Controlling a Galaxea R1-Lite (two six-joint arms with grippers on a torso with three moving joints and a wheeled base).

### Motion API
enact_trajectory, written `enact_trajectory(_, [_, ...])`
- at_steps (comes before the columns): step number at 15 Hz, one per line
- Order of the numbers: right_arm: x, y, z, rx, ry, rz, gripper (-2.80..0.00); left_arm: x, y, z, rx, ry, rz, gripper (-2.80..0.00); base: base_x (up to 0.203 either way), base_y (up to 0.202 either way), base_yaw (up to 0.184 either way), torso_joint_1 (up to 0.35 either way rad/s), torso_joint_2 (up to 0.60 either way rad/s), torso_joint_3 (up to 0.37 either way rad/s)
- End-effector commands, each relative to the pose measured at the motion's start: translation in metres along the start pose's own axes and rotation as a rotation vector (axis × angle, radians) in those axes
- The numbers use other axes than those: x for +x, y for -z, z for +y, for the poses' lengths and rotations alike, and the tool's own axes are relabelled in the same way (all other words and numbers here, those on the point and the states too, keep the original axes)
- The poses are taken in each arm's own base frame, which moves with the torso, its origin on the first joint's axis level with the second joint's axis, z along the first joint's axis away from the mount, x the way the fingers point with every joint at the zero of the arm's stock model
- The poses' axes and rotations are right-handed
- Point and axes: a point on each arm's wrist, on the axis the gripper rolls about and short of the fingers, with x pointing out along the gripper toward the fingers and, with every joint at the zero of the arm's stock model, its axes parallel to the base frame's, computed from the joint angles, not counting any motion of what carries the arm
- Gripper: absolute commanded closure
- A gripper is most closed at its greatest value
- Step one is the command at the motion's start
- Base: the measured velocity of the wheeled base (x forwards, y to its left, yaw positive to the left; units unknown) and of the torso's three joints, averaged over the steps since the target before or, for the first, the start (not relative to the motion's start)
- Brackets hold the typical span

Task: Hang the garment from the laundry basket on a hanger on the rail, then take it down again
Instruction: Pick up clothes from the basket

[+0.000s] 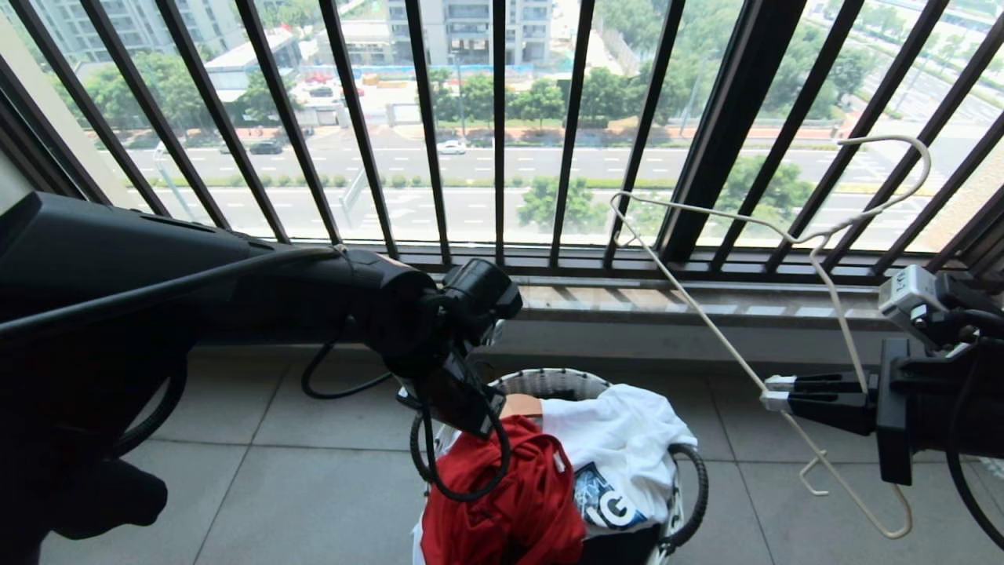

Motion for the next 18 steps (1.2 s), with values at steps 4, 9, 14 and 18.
enact_trajectory(4, [0.001,0.0,0.0,-0.003,-0.006,-0.001,0.0,0.03,0.009,-0.013,0.037,-0.004,0.084,-2.8,0.0,0.0,0.0,0.0,0.0,0.0])
enact_trajectory(9, [0.001,0.0,0.0,-0.003,-0.006,-0.001,0.0,0.04,0.017,-0.025,0.085,-0.009,0.115,-2.8,0.0,0.0,0.0,0.0,0.0,0.0])
enact_trajectory(14, [0.001,0.0,0.0,-0.002,-0.005,-0.001,0.0,0.066,0.023,-0.032,0.109,-0.167,0.106,-2.8,0.0,0.0,0.0,0.0,0.0,0.0])
enact_trajectory(18, [0.001,0.0,-0.001,-0.004,-0.006,-0.002,0.0,0.078,0.025,-0.033,0.116,-0.229,0.099,-2.8,0.0,0.0,0.0,0.0,0.0,0.0])
